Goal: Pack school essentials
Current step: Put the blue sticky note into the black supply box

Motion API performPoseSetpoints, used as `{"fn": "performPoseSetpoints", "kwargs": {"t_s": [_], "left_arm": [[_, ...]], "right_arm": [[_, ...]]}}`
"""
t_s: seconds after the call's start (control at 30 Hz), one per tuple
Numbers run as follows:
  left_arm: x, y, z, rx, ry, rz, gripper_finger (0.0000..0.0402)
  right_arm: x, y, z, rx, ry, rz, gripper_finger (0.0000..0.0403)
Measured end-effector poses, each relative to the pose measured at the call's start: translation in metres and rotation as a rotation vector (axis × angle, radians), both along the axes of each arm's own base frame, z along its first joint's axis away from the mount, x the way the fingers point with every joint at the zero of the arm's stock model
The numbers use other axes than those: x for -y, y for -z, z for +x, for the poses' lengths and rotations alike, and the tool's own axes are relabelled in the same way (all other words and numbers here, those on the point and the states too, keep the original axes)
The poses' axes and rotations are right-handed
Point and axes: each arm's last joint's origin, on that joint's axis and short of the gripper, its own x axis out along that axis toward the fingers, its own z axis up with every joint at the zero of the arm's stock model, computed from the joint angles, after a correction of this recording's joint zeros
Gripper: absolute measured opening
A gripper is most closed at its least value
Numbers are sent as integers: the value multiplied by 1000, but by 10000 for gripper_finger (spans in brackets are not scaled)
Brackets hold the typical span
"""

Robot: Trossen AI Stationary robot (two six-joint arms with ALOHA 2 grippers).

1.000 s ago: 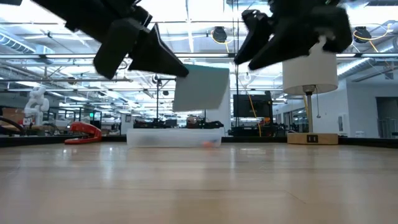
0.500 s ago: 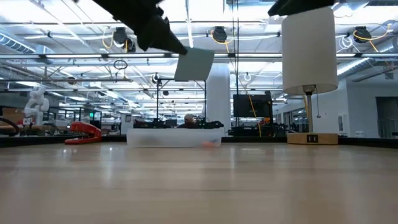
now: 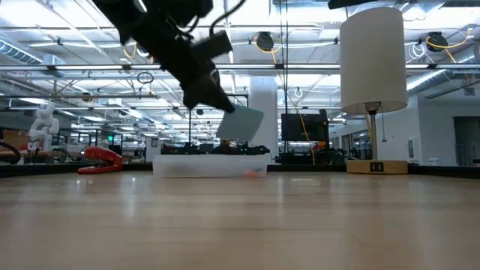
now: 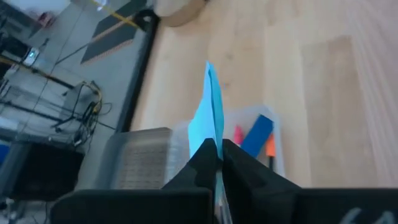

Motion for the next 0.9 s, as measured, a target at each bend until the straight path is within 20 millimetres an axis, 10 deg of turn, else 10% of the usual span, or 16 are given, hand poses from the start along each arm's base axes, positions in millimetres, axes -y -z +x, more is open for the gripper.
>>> {"fn": "performPoseSetpoints", "kwargs": {"t_s": [0.9], "left_arm": [[-18,17,-2,-94,-27,-57,13]], "right_arm": [[0,2,-1,-9,43,76,176]]}}
